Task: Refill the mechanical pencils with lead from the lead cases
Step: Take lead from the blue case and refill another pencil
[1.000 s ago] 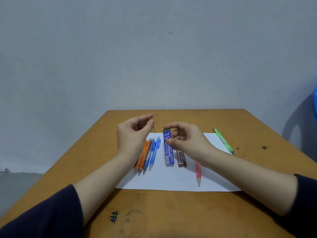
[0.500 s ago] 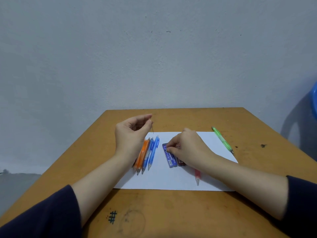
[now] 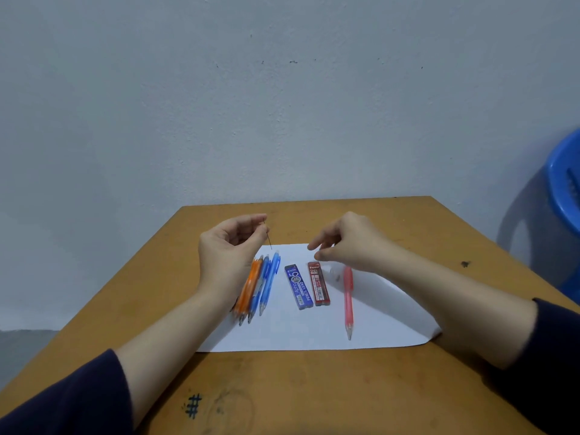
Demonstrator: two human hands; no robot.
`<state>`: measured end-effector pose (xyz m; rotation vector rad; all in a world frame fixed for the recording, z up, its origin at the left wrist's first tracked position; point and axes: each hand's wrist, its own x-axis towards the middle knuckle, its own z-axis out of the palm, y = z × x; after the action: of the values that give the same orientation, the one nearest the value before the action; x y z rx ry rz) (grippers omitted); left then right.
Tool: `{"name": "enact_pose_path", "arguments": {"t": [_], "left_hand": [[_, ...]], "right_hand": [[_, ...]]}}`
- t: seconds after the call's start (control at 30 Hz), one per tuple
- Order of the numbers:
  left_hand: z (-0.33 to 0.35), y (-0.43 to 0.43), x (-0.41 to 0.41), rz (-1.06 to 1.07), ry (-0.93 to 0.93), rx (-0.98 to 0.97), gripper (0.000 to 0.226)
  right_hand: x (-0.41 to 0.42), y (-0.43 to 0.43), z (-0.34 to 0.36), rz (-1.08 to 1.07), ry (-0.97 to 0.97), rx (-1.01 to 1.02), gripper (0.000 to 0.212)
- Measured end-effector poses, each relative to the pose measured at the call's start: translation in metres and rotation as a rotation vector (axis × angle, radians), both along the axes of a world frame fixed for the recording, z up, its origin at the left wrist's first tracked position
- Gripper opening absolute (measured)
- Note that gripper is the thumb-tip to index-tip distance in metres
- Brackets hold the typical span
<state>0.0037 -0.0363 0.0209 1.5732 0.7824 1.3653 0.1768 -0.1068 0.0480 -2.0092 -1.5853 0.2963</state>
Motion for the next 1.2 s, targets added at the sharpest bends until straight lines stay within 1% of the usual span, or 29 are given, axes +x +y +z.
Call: {"name": "enact_pose_path", "arguments": {"t": [0.13, 0.2, 0.27, 0.33, 0.5, 0.57, 0.67, 0.77, 0.8, 0.97, 1.03, 1.13, 1.2], "left_hand": [[0.001, -0.002, 0.001, -0.012, -0.011, 0.006, 0.013], [0.002, -0.003, 0.000, -0.014, -0.011, 0.010, 0.013], [0.002, -0.003, 0.000, -0.013, -0.009, 0.009, 0.013], [0.002, -0.003, 0.000, -0.012, -0.005, 0.007, 0.013], [0.002, -0.005, 0.000, -0.006, -0.005, 0.006, 0.014], [0.002, -0.004, 0.000, 0.001, -0.011, 0.011, 0.014], [0.002, -0.002, -0.001, 0.014, -0.018, 0.034, 0.012], [0.002, -0.001, -0.002, 0.017, -0.030, 0.050, 0.010], [0.003, -0.002, -0.002, 0.018, -0.036, 0.056, 0.009], [0.006, -0.005, -0.003, 0.013, -0.083, 0.089, 0.009], [0.008, -0.007, -0.003, 0.001, -0.107, 0.098, 0.008], [0.011, -0.010, -0.003, -0.021, -0.142, 0.108, 0.008], [0.013, -0.012, -0.003, -0.037, -0.173, 0.105, 0.008]], "right_hand": [[0.010, -0.005, 0.007, -0.055, -0.136, -0.175, 0.032], [0.012, -0.009, 0.008, -0.073, -0.146, -0.268, 0.041], [0.011, -0.010, 0.005, -0.093, -0.102, -0.342, 0.050], [0.011, -0.009, 0.003, -0.110, -0.056, -0.389, 0.054], [0.013, -0.007, 0.001, -0.119, 0.106, -0.431, 0.044], [0.016, -0.008, 0.003, -0.121, 0.166, -0.390, 0.040], [0.019, -0.009, 0.008, -0.084, 0.279, -0.219, 0.030], [0.013, -0.010, 0.012, -0.028, 0.448, -0.052, 0.034], [0.009, -0.010, 0.012, -0.001, 0.479, -0.017, 0.036], [-0.008, -0.009, 0.002, 0.104, 0.460, 0.140, 0.041], [-0.011, -0.009, -0.005, 0.124, 0.418, 0.210, 0.040], [-0.013, -0.008, -0.014, 0.158, 0.334, 0.371, 0.036], [-0.014, -0.008, -0.018, 0.178, 0.267, 0.435, 0.038]]}}
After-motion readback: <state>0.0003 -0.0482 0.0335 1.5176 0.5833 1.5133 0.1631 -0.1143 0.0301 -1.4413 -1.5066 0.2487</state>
